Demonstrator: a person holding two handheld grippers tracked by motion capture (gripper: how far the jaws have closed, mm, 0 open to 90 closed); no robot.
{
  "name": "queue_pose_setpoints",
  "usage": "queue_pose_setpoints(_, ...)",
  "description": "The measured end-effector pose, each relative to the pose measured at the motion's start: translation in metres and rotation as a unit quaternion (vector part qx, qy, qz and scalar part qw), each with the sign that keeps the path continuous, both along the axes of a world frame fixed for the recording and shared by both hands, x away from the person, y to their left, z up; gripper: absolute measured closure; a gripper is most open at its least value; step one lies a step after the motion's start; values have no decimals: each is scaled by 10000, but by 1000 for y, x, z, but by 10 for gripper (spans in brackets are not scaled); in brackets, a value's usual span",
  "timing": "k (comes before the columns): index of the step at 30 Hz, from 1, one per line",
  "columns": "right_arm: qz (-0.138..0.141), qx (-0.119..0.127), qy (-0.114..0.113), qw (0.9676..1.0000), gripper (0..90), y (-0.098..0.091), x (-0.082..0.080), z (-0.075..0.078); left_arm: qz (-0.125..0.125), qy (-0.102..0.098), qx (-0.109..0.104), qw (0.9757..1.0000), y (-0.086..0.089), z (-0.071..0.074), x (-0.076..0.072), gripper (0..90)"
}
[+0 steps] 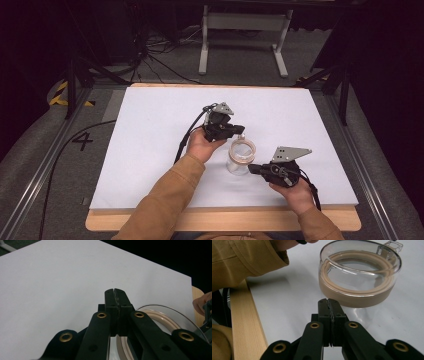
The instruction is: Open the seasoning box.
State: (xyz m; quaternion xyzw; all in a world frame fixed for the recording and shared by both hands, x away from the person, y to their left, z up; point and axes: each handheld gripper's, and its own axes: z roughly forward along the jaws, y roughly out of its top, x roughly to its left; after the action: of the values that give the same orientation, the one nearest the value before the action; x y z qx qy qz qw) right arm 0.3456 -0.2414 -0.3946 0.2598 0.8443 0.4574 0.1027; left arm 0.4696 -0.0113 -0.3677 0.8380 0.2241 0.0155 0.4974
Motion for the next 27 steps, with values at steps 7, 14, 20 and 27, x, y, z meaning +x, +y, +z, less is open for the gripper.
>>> queue_pose_setpoints(7, -14, 29, -41, 10000, 893, 2, 0, 1, 5, 5, 0, 10000, 0, -1, 1, 900)
queue_pose_setpoints(14, -40, 154, -112, 9998, 893, 2, -1, 5, 19, 27, -14, 10000, 0, -2, 1, 900)
queue_pose_setpoints(20, -63, 363, -146, 9992, 893, 3, 2, 7, 20, 38, -24, 10000, 0, -2, 1, 900)
queue_pose_setpoints(27, -67, 604, -265, 9978, 894, -1, 2, 8, 17, 50, -9, 10000, 0, -2, 1, 899)
